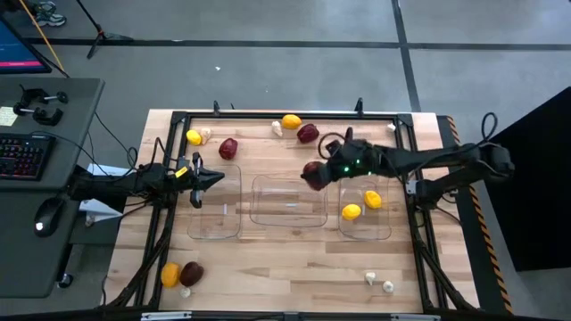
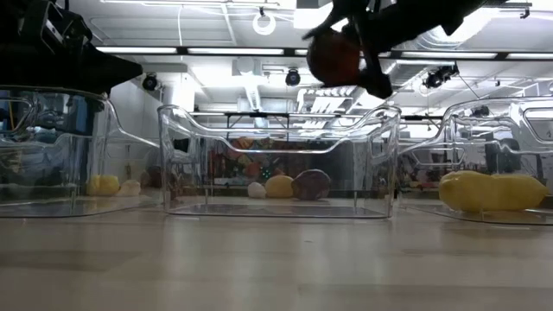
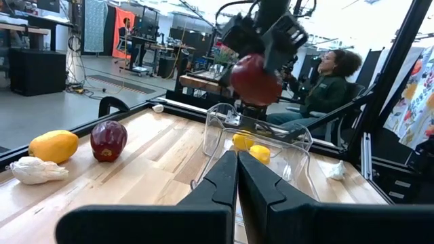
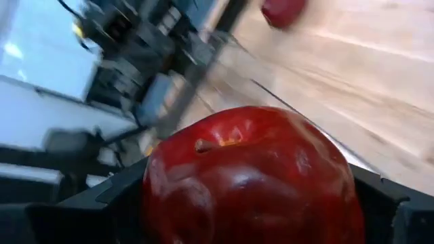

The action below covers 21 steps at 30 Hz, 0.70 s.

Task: Sort produce into baskets
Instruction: Put the top right red apple into the center transparent bin

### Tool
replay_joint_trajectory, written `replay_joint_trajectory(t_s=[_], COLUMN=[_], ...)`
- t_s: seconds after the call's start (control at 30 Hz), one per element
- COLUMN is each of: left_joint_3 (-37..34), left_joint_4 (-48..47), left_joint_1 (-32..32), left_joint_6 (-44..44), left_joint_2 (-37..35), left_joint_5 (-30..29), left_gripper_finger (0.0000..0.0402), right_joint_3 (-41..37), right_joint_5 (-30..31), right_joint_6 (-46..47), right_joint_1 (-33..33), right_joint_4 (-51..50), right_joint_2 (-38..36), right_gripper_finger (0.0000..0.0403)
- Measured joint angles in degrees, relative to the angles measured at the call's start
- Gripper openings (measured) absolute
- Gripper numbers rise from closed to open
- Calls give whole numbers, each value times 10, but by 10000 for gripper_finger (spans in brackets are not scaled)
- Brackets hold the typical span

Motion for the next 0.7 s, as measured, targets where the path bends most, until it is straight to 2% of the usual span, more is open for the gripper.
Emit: replay_joint_trajectory(t_s=[0.17,0.27,0.5,0.6,0.7], left_joint_3=[0,0,0,0,0], left_joint_4=[0,0,0,0,0], left_joint_1=[0,0,0,0,0], left_joint_6=[0,0,0,0,0], left_joint_2=[0,0,0,0,0], left_joint_5=[0,0,0,0,0], left_gripper_finger=[0,0,0,0,0], right_joint_3=[0,0,0,0,0], right_joint_5=[93,104,32,4,-54], right_joint_6=[76,99,116,115,70], right_joint_1=[48,63,65,64,51], right_joint_4=[11,19,89,96,112], right_joint_2=[22,36,87,107,112], right_gripper_finger=[340,340,347,373,395])
